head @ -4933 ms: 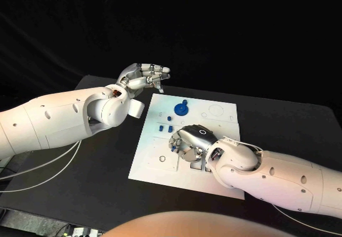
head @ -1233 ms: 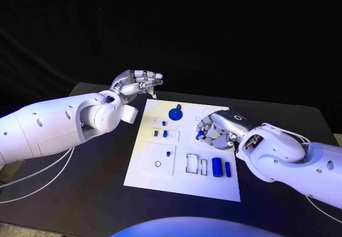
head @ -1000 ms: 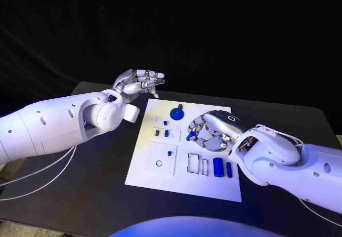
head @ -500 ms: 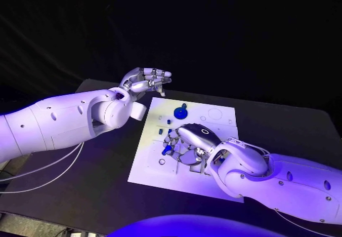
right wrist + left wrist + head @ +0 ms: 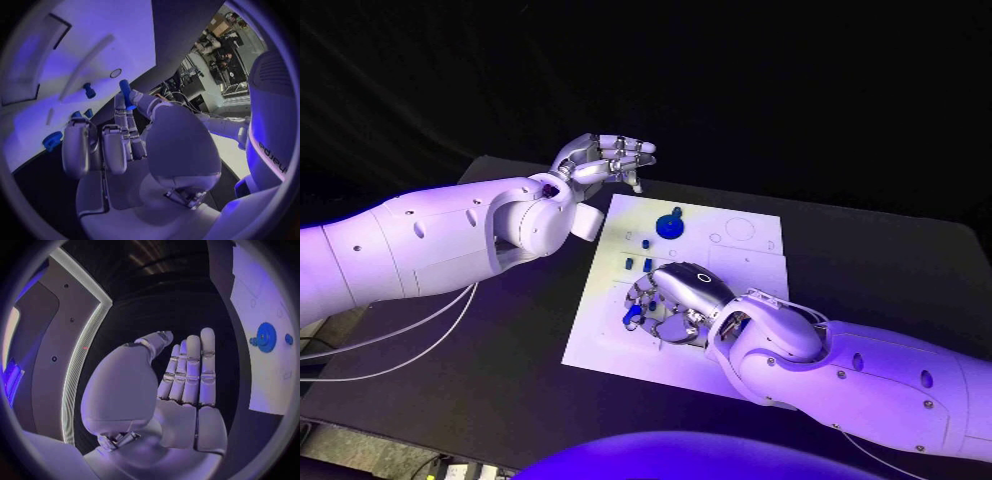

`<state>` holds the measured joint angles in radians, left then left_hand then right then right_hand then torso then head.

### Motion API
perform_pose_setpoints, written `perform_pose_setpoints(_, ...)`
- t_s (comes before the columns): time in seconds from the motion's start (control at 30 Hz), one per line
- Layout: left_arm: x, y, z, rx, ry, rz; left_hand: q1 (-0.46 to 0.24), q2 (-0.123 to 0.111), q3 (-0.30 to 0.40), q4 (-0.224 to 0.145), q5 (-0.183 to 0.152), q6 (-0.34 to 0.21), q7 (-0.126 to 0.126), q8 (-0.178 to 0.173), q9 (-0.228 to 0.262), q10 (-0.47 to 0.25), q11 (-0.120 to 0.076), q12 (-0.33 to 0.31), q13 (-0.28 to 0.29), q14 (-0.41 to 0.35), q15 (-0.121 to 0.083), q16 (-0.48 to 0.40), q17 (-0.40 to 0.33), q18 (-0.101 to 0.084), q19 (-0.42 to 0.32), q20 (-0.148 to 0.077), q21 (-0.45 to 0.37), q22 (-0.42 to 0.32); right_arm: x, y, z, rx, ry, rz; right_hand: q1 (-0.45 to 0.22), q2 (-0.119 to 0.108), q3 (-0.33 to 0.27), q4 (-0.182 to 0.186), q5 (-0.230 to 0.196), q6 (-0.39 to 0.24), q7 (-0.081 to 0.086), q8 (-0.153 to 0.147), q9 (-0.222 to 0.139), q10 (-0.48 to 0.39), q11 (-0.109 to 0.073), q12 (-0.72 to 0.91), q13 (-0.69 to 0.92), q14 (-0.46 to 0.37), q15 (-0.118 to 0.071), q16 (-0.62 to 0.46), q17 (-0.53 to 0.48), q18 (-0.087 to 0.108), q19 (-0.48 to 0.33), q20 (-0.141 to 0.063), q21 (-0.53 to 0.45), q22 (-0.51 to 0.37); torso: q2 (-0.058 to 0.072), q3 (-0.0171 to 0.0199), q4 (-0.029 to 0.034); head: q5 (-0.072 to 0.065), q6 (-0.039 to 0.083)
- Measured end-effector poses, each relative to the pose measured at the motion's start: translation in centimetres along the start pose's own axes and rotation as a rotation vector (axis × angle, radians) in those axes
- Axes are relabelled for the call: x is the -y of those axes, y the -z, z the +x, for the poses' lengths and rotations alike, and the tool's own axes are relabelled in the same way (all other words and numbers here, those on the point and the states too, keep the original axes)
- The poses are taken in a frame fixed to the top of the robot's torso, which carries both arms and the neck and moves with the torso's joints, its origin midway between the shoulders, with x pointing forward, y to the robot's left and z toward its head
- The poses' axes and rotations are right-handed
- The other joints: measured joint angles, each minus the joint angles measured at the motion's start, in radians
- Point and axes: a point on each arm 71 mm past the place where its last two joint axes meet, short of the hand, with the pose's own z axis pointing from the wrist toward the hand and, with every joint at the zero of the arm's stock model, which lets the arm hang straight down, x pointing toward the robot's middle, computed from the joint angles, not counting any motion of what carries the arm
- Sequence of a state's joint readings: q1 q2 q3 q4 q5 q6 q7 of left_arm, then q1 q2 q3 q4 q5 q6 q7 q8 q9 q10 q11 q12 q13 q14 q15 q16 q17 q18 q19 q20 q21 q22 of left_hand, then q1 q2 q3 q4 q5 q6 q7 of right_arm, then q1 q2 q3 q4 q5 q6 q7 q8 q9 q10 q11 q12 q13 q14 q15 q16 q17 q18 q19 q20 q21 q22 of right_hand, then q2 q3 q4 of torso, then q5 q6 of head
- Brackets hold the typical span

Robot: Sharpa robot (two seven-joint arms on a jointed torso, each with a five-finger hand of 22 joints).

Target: Assemble the parts on the task board

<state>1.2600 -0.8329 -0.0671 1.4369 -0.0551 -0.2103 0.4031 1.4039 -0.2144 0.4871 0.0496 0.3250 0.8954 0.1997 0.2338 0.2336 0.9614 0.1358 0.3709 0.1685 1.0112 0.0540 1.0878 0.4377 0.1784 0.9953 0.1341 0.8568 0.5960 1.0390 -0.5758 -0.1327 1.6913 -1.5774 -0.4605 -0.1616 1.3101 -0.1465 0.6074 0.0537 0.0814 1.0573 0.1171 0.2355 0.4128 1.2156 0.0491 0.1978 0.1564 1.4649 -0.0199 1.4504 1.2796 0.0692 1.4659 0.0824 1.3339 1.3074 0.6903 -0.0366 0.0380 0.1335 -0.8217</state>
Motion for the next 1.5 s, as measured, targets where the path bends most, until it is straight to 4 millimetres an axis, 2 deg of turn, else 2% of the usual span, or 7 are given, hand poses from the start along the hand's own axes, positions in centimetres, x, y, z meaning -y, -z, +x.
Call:
perform_pose_setpoints(0.6,0.0,0.0,0.0,-0.001,0.001,-0.002,0.000,0.000,0.000,0.000,0.000,0.000,0.000,0.000,0.000,0.000,0.000,0.000,0.001,0.000,0.000,0.000,0.000,0.000,0.000,0.000,0.000,0.000,1.0,-0.2,0.7,-0.039,0.042,0.018,0.000,0.000,0.000,0.000,-0.001,-0.001,-0.001,0.000,0.000,0.000,0.000,0.000,0.000,0.000,0.000,0.000,-0.002,0.000,0.000,0.000,0.000,0.001,0.000,0.0001,-0.0002,0.003,-0.008)
perform_pose_setpoints(1.23,0.0,0.1,-0.1,-0.002,0.002,-0.003,0.000,0.000,0.000,0.000,0.000,0.000,0.000,0.000,0.000,0.000,0.000,0.000,0.001,0.000,0.000,0.000,0.000,0.000,0.000,0.000,0.000,0.000,0.3,-0.7,1.3,-0.065,0.061,0.004,0.001,-0.002,-0.002,-0.001,0.002,-0.005,0.002,0.000,0.000,0.002,0.004,0.000,0.003,0.000,0.000,0.000,-0.004,0.000,0.000,0.000,0.000,0.001,-0.001,-0.0001,0.0003,0.004,-0.012)
perform_pose_setpoints(1.3,0.0,0.1,-0.1,-0.002,0.002,-0.003,0.000,0.000,0.000,0.000,0.000,0.000,0.000,0.000,0.000,0.000,0.000,0.000,0.001,0.000,0.000,0.000,0.000,0.000,0.000,0.000,0.000,0.000,0.3,-0.7,1.4,-0.065,0.063,0.003,-0.004,-0.007,-0.002,-0.001,0.002,-0.017,0.014,0.001,0.002,-0.004,0.010,-0.007,0.001,0.000,0.000,0.000,-0.004,0.000,0.000,0.000,0.000,0.000,-0.001,-0.0003,0.0003,0.004,-0.012)
perform_pose_setpoints(1.33,0.0,0.1,-0.1,-0.002,0.002,-0.003,0.000,0.000,0.000,0.000,0.000,0.000,0.000,0.000,0.000,0.000,0.000,0.000,0.001,0.000,0.000,0.000,0.000,0.000,0.000,0.000,0.000,0.000,0.3,-0.7,1.4,-0.066,0.064,0.003,-0.015,-0.018,-0.003,0.001,0.011,-0.032,0.025,0.002,0.018,-0.008,0.014,-0.007,0.001,0.000,0.000,0.000,-0.004,0.000,0.000,0.000,0.000,0.000,-0.001,-0.0004,0.0003,0.004,-0.012)
perform_pose_setpoints(1.37,0.0,0.1,-0.1,-0.002,0.002,-0.004,0.000,0.000,0.000,0.000,0.000,0.000,0.000,0.000,0.000,0.000,0.000,0.000,0.001,0.000,0.000,0.000,0.000,0.000,0.000,0.000,0.000,0.000,0.3,-0.7,1.4,-0.067,0.064,0.003,-0.026,-0.028,-0.010,0.003,0.022,-0.062,0.028,-0.010,0.021,-0.013,0.019,-0.009,-0.001,0.002,0.002,0.000,-0.004,0.000,0.000,0.000,0.000,0.000,-0.001,-0.0004,0.0003,0.004,-0.012)
perform_pose_setpoints(1.5,0.0,0.1,-0.1,-0.001,0.002,-0.004,0.000,0.000,0.000,0.000,0.000,0.000,0.000,0.000,0.000,0.000,0.000,0.000,0.001,0.000,0.000,0.000,0.000,0.000,0.000,0.000,0.000,0.000,0.3,-0.6,1.7,-0.075,0.065,0.008,-0.042,-0.053,-0.020,0.003,0.029,-0.124,0.030,-0.058,-0.004,-0.013,0.019,-0.011,0.002,0.001,0.006,0.000,-0.003,0.000,0.000,0.000,0.000,0.000,-0.001,-0.0005,0.0002,0.004,-0.012)
